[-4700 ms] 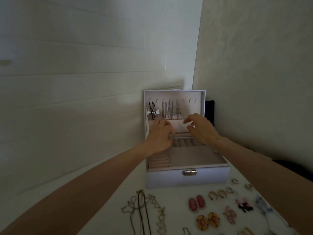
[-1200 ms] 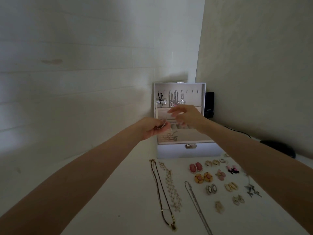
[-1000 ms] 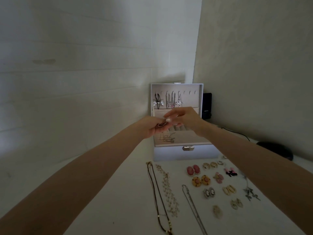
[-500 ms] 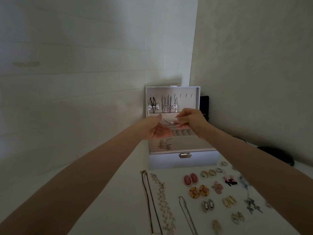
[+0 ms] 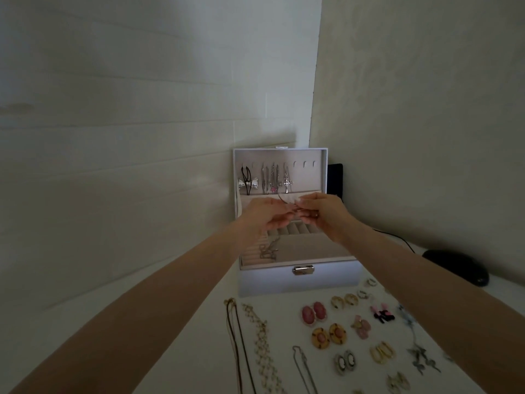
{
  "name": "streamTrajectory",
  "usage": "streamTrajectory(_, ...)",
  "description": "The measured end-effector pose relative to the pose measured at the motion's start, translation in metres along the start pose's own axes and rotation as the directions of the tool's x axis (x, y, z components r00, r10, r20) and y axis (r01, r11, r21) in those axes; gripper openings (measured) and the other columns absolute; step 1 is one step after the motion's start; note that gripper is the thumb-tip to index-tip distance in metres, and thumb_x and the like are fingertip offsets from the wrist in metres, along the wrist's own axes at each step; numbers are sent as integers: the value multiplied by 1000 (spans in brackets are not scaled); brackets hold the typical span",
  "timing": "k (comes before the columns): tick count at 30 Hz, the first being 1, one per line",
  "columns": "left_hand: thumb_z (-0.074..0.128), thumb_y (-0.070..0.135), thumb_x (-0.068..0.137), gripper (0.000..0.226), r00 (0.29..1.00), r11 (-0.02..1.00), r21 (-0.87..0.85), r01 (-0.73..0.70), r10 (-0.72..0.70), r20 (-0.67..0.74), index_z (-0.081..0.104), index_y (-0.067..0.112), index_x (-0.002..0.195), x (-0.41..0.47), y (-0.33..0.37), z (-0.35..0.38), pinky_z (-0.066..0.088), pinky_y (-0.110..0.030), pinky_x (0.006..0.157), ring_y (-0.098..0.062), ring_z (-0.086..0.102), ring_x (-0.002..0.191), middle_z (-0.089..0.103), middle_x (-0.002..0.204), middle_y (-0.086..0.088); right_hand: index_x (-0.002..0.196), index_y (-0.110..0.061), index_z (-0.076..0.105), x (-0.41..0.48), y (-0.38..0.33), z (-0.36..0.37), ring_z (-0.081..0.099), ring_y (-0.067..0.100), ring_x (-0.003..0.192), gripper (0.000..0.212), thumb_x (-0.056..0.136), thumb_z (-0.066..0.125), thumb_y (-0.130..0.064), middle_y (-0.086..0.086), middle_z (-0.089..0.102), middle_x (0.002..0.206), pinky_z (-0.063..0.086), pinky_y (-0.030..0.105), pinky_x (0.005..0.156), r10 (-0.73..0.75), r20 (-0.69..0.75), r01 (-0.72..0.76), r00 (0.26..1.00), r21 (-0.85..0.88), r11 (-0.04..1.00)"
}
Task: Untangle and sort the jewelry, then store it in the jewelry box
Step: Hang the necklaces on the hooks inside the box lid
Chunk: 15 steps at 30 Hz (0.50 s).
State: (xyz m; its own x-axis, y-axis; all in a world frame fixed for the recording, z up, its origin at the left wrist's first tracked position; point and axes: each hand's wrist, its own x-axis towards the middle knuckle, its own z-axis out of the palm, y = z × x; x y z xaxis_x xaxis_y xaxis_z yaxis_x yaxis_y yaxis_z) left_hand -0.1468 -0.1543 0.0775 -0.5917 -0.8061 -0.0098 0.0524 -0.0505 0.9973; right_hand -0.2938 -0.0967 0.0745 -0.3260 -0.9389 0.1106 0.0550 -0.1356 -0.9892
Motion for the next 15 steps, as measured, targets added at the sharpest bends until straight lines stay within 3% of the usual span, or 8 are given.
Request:
streamTrajectory(4,67,5,84,25,998,999,8,-36,36,-56,63,-6,106,7,-3,-2,54,-16,58,-8,64,59,68,82,-9,85,-4,63,2,6,-2,67,11,65,3,85,64,-2,6,72,75,52,20,58,-4,19,4,1000,28,1000)
streamTrajectory(15,67,8,84,5,987,993,96,-72,85,-139,66,2,84,14,-7,-2,51,-16,51,-7,61,53,67,70,-5,85,-5,64,3,12,3,69,16,71,13,83,62,7,9,68,80,58,22,65,-88,-45,91,995,60,994)
